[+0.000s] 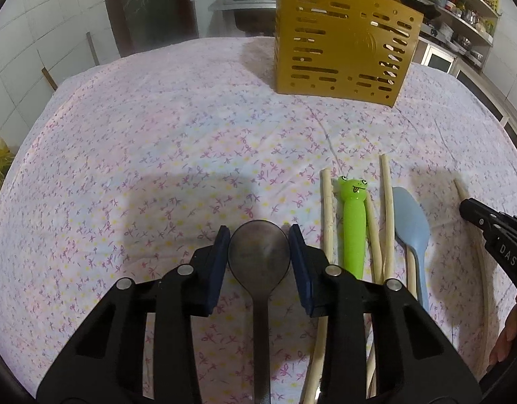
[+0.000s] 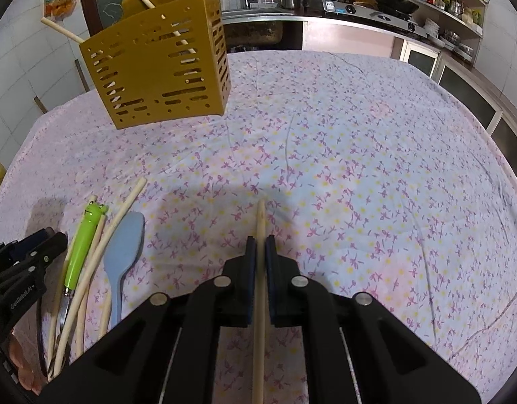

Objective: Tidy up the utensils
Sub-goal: 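Grasp a wooden chopstick with the right tool while the left tool grasps the metal spoon, then carry the spoon and chopstick over the yellow holder and open both tools to drop them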

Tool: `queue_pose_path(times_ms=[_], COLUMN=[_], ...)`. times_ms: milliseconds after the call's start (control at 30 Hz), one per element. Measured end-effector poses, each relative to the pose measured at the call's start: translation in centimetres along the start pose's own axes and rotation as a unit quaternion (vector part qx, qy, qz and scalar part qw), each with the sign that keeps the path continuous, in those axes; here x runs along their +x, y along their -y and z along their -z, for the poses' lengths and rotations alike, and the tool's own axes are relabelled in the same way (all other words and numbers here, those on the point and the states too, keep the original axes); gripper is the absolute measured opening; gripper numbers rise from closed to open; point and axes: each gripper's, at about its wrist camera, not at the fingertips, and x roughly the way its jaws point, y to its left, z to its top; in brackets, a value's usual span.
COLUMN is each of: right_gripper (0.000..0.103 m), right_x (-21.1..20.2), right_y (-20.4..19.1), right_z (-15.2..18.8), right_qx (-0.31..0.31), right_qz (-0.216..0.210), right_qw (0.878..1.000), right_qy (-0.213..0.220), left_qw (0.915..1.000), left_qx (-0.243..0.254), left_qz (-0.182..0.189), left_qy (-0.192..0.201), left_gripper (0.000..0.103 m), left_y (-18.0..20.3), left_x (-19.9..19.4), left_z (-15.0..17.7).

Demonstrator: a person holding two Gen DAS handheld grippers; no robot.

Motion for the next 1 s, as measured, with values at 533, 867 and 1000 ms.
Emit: queue_pose_path(times_ms=[533,867,1000], right_gripper=[0.006,0.006,0.006], right_x=[-8.6,-12.2,-13.0], right_y=[0.1,0.0,0.0], right_z=[0.5,1.5,2.1], right_qx=[0.024,0.017,0.014], right_qz=[-0.067,-0.089,-0.087], right_qw=[0.983,0.96,0.953], right_qy=[0.171,0.265,0.29], left_qw=[0.9913,0.9784,0.9743], left_qx=[-0.042,-0.064,-0.065], left_qz=[0.003,0.007,0.012], left_qy=[0.124,0.197,0.215], left_gripper=[0.035,0.035,0.035], left_y=[-2.4,-5.1,-5.6], left_x=[-7.6,-12.4,-13.2], left_z=[0.3,1.5,1.9])
